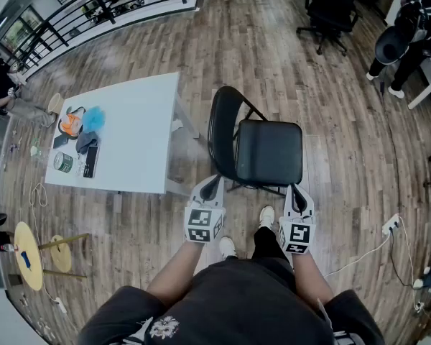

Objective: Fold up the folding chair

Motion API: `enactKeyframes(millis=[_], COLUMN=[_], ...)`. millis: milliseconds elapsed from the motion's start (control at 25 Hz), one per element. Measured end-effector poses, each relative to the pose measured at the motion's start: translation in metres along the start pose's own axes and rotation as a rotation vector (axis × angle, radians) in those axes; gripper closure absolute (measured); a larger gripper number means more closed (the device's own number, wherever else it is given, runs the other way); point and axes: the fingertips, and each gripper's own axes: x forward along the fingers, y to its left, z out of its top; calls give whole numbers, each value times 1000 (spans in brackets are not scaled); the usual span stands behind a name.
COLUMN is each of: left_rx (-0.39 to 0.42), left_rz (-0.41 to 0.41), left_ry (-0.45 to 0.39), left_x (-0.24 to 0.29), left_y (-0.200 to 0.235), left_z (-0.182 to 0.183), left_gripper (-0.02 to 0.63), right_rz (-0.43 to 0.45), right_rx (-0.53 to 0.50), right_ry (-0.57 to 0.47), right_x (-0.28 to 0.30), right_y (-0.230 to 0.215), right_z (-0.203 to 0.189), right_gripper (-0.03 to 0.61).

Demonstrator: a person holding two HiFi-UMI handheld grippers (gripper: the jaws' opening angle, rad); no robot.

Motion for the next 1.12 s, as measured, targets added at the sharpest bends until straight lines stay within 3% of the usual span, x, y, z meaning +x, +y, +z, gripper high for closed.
enactKeyframes(millis=[400, 680, 720, 800, 1000, 1120], left_rx=[-63, -48, -43, -30, -31, -16], left_rz=[86, 249, 255, 267, 344, 350], left_ry=[47, 222, 248, 291, 381, 424], left_x=[113, 161, 167, 182, 212, 225], left_y=[21, 68, 73, 84, 114, 120], left_z=[17, -6, -10, -18, -34, -39], left_gripper=[607, 603, 592, 493, 409, 392], right_rz=[71, 91, 91, 98, 138, 194], right_rx=[23, 52, 53, 56, 114, 193], right_ry=[80, 182, 202, 233, 317, 404], right_x=[97, 154, 161, 180, 225, 239], right_y=[-92, -130, -134, -144, -166, -170], right_z=[-42, -99, -109, -126, -174, -212], right_gripper=[563, 563, 563, 563, 562, 418])
